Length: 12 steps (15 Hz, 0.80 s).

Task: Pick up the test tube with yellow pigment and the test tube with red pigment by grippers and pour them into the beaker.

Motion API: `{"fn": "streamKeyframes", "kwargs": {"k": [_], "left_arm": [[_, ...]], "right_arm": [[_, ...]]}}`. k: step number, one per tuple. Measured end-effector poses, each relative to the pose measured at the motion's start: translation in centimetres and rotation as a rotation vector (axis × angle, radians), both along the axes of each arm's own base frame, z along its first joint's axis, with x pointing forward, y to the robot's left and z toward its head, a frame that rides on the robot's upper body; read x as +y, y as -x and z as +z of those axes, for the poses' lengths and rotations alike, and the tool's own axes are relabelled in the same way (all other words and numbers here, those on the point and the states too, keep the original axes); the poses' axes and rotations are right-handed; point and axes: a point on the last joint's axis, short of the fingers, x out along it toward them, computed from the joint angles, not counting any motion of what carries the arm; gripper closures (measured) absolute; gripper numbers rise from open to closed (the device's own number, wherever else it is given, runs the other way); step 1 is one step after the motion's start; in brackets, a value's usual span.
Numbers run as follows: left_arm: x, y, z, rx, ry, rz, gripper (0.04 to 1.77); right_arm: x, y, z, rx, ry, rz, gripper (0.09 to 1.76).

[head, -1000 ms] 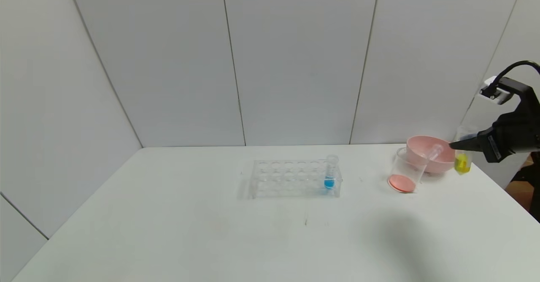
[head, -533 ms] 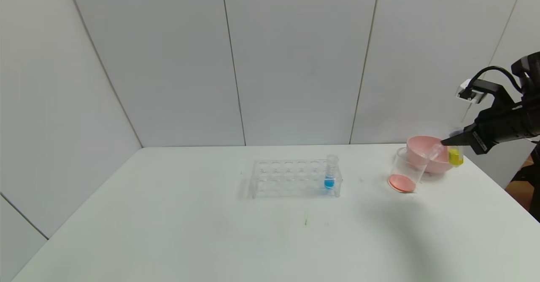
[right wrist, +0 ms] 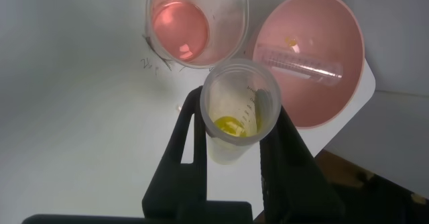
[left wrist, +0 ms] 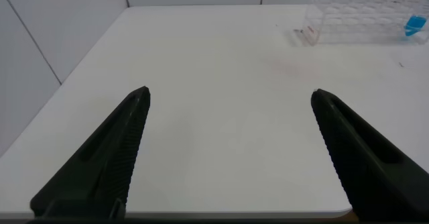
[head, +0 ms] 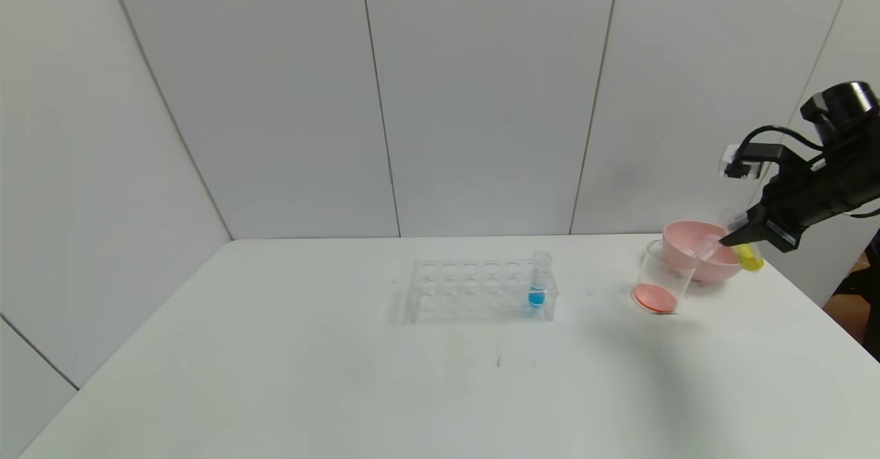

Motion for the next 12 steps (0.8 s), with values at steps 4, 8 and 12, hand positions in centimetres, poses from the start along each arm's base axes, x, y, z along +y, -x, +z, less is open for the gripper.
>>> {"fn": "streamKeyframes", "kwargs": {"k": [4,8,12], "left_arm": [[0.0,0.0,0.0,0.000,0.000,0.000,0.09],[0.0,0.0,0.0,0.000,0.000,0.000,0.09],[0.0,0.0,0.0,0.000,0.000,0.000,0.09]], "right_arm": [[-0.1,-1.2,-1.7,0.031,0.087,0.012,1.34],[0.9,-1.3,-2.3,0.076,0.144,0.040,1.34],[2.1,-1.0,-2.5,0.127,0.199,0.041,1.34]]}}
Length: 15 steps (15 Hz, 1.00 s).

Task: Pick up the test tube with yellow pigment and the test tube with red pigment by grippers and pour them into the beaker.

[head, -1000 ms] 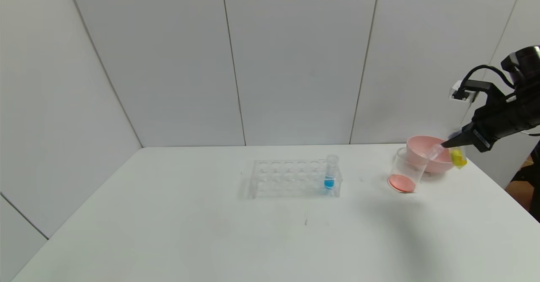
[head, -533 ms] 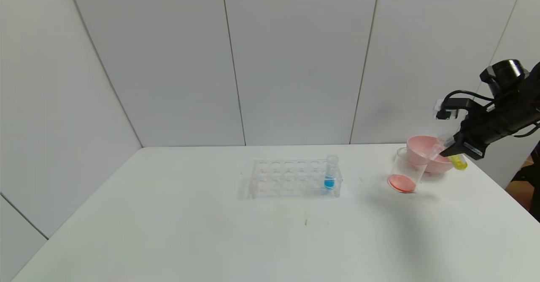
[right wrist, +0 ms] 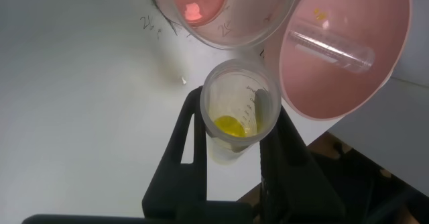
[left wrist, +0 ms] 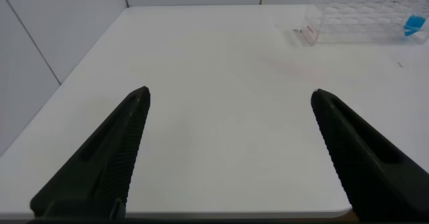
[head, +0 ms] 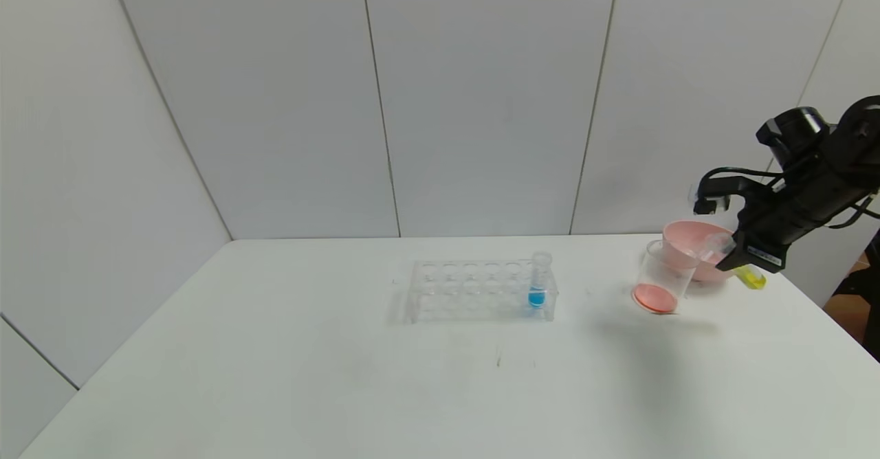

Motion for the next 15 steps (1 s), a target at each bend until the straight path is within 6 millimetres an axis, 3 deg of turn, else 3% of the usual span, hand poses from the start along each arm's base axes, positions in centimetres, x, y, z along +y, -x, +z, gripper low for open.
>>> {"fn": "streamKeyframes", "kwargs": {"k": [8,15], "left_arm": [[0.0,0.0,0.0,0.000,0.000,0.000,0.09],[0.0,0.0,0.0,0.000,0.000,0.000,0.09]], "right_arm": [[0.2,0.4,-0.5,0.062,0.028,-0.015,1.34],[1.9,-0.4,-0.9,0.042,0.105,-0.037,1.34]]}}
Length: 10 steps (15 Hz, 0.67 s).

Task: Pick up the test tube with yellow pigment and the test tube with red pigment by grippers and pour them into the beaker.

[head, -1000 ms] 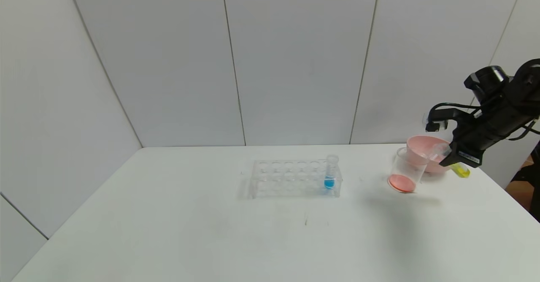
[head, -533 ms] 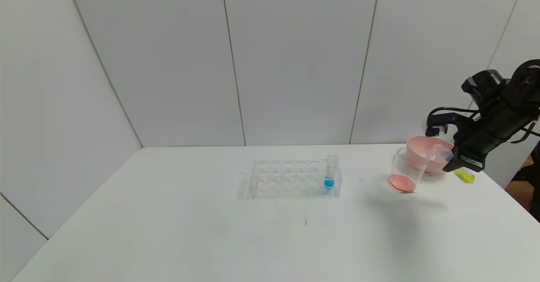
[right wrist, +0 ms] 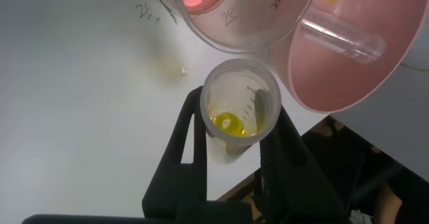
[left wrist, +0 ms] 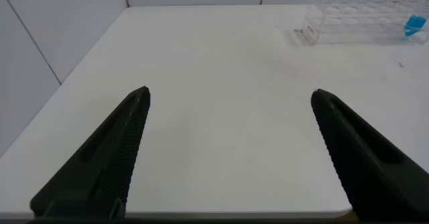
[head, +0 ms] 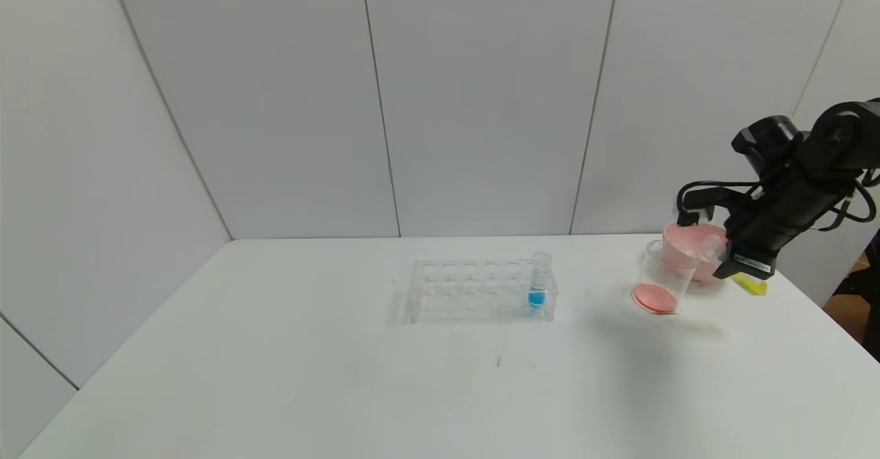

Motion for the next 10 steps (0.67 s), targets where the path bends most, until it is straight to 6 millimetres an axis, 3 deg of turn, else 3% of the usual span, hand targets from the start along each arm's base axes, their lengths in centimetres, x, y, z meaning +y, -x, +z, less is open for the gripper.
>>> {"fn": "streamKeyframes", "kwargs": {"k": [10], "left_arm": [[0.0,0.0,0.0,0.000,0.000,0.000,0.09]], "right_arm": [[2.2,-1.3,-0.1,-0.094,0.184,-0.031,1.34]]}}
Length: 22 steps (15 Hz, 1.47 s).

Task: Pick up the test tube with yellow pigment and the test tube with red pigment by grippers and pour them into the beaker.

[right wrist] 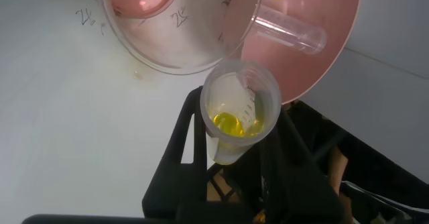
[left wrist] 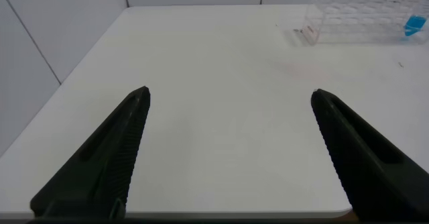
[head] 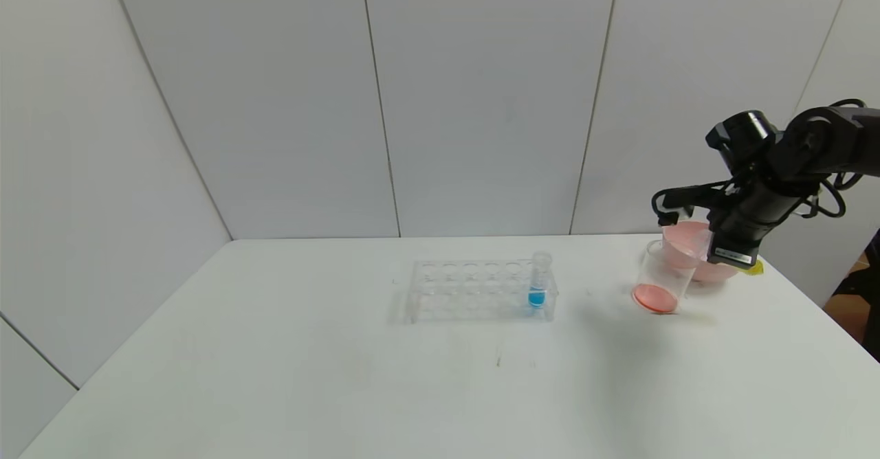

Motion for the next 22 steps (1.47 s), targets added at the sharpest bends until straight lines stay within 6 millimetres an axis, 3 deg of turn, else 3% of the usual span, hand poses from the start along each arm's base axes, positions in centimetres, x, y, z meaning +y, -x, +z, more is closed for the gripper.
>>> {"fn": "streamKeyframes", "kwargs": {"k": [11,22], "left_arm": [[0.0,0.0,0.0,0.000,0.000,0.000,0.09],[0.0,0.0,0.0,0.000,0.000,0.000,0.09]], "right_arm": [[2.7,-1.1,-1.8,0.003,0.184,-0.032,1.34],[3.2,-1.0,-1.6,0.010,0.330,-0.050,1.34]]}}
